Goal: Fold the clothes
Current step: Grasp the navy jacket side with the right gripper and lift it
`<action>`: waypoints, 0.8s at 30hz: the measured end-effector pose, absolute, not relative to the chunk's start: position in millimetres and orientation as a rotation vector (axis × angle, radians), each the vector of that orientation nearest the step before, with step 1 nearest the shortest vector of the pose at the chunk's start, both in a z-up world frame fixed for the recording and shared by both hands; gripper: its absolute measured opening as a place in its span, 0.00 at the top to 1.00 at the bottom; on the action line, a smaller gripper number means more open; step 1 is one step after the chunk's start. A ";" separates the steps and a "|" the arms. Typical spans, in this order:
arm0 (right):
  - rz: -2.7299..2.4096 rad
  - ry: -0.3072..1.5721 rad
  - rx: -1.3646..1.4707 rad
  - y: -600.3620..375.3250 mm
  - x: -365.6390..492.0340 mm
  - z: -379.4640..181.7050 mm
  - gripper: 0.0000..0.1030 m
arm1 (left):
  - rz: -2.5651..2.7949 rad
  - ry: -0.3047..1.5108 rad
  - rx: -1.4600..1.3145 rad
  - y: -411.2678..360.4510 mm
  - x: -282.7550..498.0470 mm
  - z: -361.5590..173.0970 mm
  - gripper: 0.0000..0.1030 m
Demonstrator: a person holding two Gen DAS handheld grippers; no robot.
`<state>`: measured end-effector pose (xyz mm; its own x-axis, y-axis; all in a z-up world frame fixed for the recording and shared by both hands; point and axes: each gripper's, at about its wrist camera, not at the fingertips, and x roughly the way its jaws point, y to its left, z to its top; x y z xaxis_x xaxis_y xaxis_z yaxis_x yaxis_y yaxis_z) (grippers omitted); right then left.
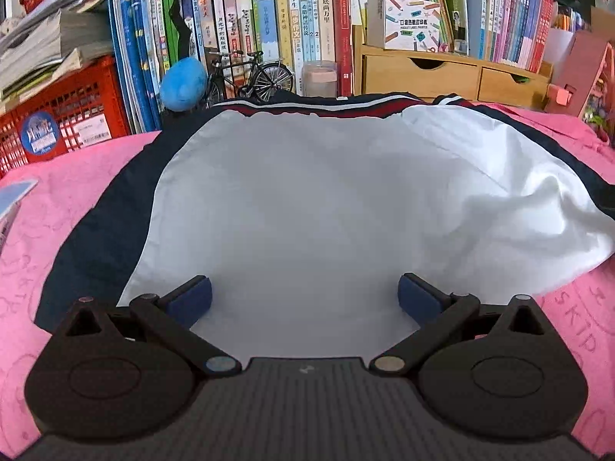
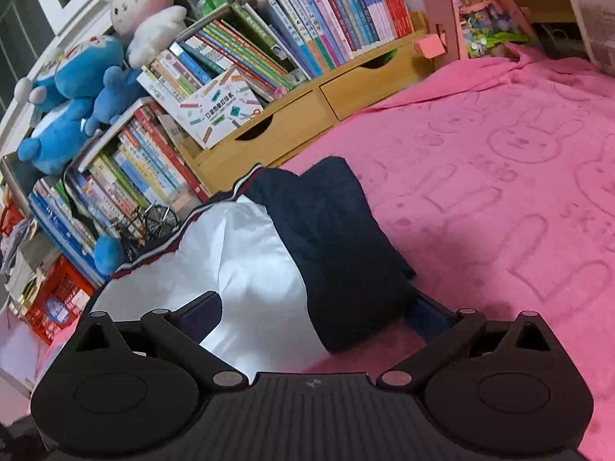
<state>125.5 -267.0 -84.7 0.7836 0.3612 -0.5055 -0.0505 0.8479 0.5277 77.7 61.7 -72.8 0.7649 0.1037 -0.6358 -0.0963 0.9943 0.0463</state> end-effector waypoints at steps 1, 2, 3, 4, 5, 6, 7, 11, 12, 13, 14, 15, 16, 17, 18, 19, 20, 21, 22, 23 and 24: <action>0.235 0.634 0.519 -264.9 130.0 -85.1 0.00 | 0.108 0.691 0.011 61.8 77.6 -73.0 0.00; 0.244 0.626 0.519 -264.2 133.4 -86.3 0.00 | 0.108 0.691 0.010 61.8 77.5 -73.1 0.00; 0.251 0.619 0.520 -263.7 136.7 -87.5 0.00 | 0.108 0.690 0.010 61.9 77.4 -73.3 0.00; 0.257 0.611 0.524 -263.7 138.9 -88.5 0.00 | 0.108 0.690 0.010 62.0 77.3 -73.4 0.00; 0.262 0.603 0.529 -263.9 140.8 -89.5 0.00 | 0.107 0.690 0.006 62.3 77.5 -73.4 0.00; 0.261 0.597 0.537 -264.9 140.6 -90.3 0.00 | 0.105 0.691 0.003 62.7 77.8 -73.3 0.00; 0.260 0.590 0.545 -265.8 140.4 -91.0 0.00 | 0.104 0.692 0.000 62.9 78.2 -73.0 0.00; 0.254 0.565 0.577 -269.7 139.5 -94.1 0.08 | 0.104 0.691 -0.001 62.8 79.2 -73.0 0.00; 0.237 0.564 0.585 -270.9 138.3 -94.4 0.17 | 0.103 0.691 -0.002 62.9 79.3 -73.0 0.00; 0.207 0.566 0.603 -273.7 136.8 -95.4 0.33 | 0.103 0.691 -0.003 63.1 79.5 -73.1 0.00; 0.179 0.568 0.623 -276.6 135.5 -96.5 0.41 | 0.103 0.691 -0.002 63.3 79.5 -72.9 0.00; 0.157 0.572 0.652 -280.4 135.1 -98.1 0.53 | 0.103 0.692 -0.002 63.5 79.5 -72.7 0.00; 0.161 0.579 0.689 -284.7 136.5 -100.1 0.55 | 0.102 0.692 -0.001 64.3 79.3 -72.7 0.00; 0.164 0.585 0.726 -289.0 137.8 -102.1 0.55 | 0.102 0.692 -0.001 64.4 79.3 -72.7 0.00; 0.166 0.592 0.759 -292.6 139.5 -103.6 0.55 | 0.102 0.692 -0.001 64.5 79.4 -72.6 0.00; 0.165 0.603 0.755 -291.0 143.8 -102.2 0.55 | 0.102 0.692 -0.002 64.5 79.5 -72.6 0.00; 0.164 0.614 0.751 -289.4 148.1 -100.9 0.55 | 0.103 0.692 -0.002 64.4 79.7 -72.4 0.00; 0.161 0.627 0.746 -287.4 152.6 -99.1 0.64 | 0.103 0.692 -0.002 64.3 80.0 -72.3 0.00; 0.145 0.650 0.727 -282.9 158.4 -94.8 0.80 | 0.102 0.692 -0.003 64.6 80.0 -72.0 0.00; 0.138 0.666 0.705 -278.0 161.8 -88.7 0.83 | 0.098 0.694 -0.007 66.7 78.4 -71.1 0.00; 0.124 0.656 0.645 -269.2 160.3 -75.7 0.84 | 0.094 0.695 -0.011 69.0 76.4 -70.0 0.00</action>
<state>160.3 -269.1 -75.7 0.7927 0.3040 -0.5284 0.0898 0.7991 0.5944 76.4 69.0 -70.0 0.7637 0.0834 -0.6401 -0.0905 0.9957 0.0218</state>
